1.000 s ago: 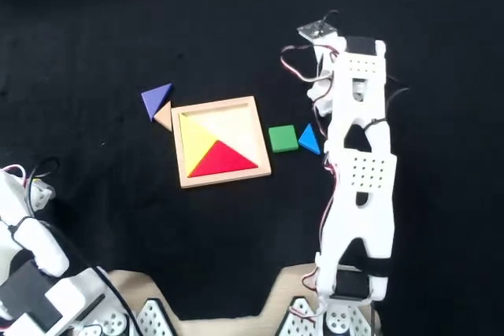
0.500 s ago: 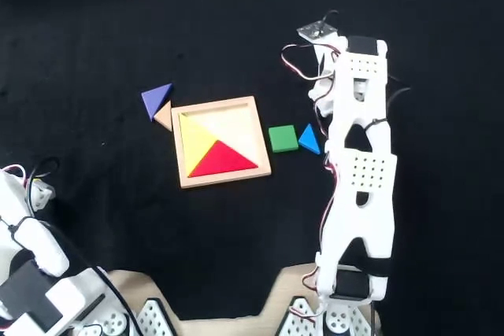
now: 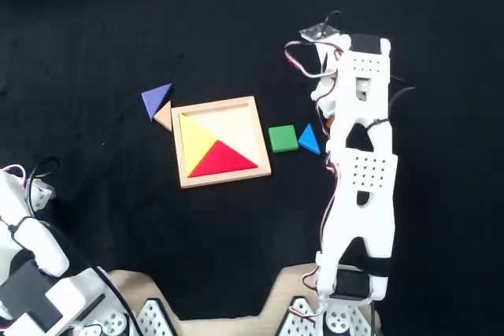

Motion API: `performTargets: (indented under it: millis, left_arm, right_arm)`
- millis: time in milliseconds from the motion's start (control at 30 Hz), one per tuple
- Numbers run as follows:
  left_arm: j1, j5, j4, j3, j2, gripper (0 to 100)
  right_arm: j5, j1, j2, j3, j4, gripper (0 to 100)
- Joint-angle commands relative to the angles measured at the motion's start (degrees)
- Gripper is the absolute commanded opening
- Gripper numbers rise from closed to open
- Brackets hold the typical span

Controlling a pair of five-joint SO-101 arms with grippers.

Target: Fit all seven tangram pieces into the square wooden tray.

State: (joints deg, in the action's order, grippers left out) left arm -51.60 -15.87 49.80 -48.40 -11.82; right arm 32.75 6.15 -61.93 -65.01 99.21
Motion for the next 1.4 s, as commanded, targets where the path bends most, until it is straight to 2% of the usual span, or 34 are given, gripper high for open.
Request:
performTargets:
  millis: [0,467,700,800,1067,1367]
  left_arm:
    - [0.5,0.6,0.4,0.6,-0.3,23]
    - [0.7,0.6,0.4,0.6,-0.3,23]
    - [0.7,0.6,0.4,0.6,-0.3,23]
    - [0.7,0.6,0.4,0.7,-0.3,23]
    - [0.8,0.6,0.4,0.9,-0.3,23]
    - [0.8,0.6,0.4,0.9,-0.3,23]
  right_arm:
    - [-0.5,0.2,4.7,-6.5,2.1,1.1]
    - [-19.5,-15.6,42.6,30.2,-0.2,1.1]
    - [-33.9,-21.5,40.0,44.4,-10.9,1.1]
    - [-37.2,-23.8,38.2,47.9,-15.5,1.1]
    - [-42.9,-29.6,34.9,50.1,-21.2,1.1]
    - [-42.6,-31.2,29.1,48.8,-22.4,1.1]
